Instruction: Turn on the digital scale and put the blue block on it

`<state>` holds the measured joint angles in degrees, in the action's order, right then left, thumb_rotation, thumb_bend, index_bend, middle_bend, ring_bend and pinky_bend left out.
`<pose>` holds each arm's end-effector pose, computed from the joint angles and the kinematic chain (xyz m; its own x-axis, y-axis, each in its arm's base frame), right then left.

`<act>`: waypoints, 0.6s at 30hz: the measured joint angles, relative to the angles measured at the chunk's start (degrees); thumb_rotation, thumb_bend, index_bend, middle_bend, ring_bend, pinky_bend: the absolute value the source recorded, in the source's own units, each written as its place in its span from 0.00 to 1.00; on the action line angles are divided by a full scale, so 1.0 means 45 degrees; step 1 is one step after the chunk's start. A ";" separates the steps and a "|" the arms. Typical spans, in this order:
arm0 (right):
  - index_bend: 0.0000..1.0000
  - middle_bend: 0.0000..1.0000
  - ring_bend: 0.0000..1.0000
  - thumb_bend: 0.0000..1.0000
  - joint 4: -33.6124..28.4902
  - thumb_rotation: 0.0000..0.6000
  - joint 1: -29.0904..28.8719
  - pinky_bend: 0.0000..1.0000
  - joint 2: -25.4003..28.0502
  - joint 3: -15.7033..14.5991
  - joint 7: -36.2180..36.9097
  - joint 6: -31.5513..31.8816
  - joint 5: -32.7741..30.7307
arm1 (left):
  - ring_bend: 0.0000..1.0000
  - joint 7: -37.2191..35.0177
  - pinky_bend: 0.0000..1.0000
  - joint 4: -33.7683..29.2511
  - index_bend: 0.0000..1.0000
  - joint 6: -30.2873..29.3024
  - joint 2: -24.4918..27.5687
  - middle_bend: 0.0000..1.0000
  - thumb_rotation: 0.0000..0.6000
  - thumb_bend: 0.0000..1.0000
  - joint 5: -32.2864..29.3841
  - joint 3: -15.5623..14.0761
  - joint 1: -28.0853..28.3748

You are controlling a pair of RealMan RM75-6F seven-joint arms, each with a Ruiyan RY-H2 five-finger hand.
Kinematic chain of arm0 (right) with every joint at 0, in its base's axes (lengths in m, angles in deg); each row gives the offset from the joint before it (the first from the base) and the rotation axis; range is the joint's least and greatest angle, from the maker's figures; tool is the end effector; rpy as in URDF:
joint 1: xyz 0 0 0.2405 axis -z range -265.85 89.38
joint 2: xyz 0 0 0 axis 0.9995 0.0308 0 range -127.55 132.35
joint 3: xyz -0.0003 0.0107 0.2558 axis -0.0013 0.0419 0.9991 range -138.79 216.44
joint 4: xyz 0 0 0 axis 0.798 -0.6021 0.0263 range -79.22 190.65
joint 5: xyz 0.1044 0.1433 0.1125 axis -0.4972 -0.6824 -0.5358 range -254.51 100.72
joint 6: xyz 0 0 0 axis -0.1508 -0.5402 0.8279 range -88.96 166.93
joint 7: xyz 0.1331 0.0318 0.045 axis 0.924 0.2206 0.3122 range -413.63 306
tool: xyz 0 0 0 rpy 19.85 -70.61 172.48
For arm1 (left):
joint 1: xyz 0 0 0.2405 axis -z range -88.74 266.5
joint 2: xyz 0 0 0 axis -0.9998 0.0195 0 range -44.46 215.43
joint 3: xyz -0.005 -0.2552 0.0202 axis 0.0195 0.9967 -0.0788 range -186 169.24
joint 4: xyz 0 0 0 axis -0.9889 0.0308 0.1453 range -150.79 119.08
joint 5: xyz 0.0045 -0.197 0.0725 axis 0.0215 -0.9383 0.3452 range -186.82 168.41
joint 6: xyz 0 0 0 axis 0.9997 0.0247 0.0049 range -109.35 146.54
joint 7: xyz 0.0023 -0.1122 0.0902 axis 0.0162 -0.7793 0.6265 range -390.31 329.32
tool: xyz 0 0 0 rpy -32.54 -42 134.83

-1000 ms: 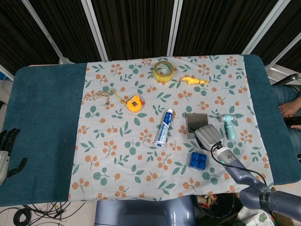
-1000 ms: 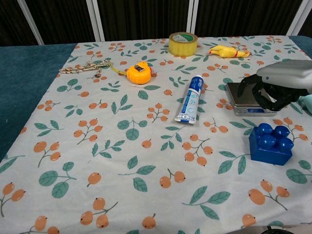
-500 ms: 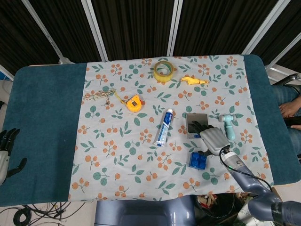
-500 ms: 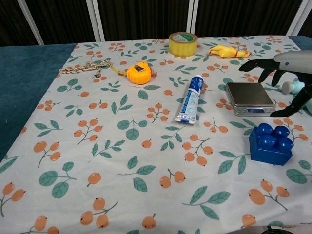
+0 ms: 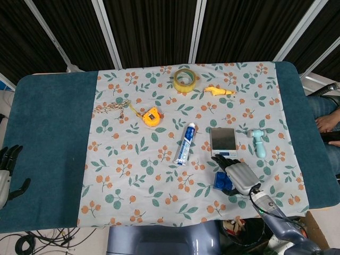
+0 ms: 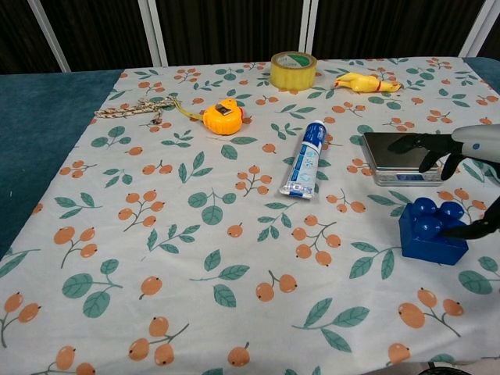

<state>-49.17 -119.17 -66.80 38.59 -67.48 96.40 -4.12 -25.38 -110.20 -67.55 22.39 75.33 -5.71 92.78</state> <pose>-0.2025 -0.2551 0.0487 0.4266 -0.4125 0.8049 -0.8918 -0.3404 0.2981 -0.3109 0.1747 0.1650 0.4593 -0.0027 0.8883 0.8879 0.0291 -0.4591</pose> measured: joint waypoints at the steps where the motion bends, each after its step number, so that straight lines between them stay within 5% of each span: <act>1: 0.00 0.06 0.19 0.11 0.0028 1.00 0.0024 0.25 -0.0127 -0.0026 -0.0109 -0.0005 -0.0088 | 0.03 -0.0006 0.03 0.0000 0.02 -0.0004 0.0003 0.07 1.00 0.30 0.0000 0.0002 -0.0001; 13: 0.04 0.11 0.24 0.12 0.1021 1.00 0.0132 0.25 -0.1470 -0.0143 -0.1404 -0.0050 -0.1034 | 0.03 -0.0085 0.03 -0.0009 0.02 -0.0009 0.0059 0.07 1.00 0.30 -0.0013 0.0003 -0.0018; 18: 0.16 0.28 0.40 0.29 0.1520 1.00 0.0132 0.26 -0.1810 -0.0080 -0.1626 -0.0084 -0.1337 | 0.03 -0.0081 0.03 -0.0022 0.02 0.0019 0.0082 0.07 1.00 0.30 -0.0016 -0.0012 -0.0018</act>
<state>-42.33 -118.58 -74.94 38.23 -74.79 96.02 -10.13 -25.74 -110.30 -67.46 22.76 75.25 -5.76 92.70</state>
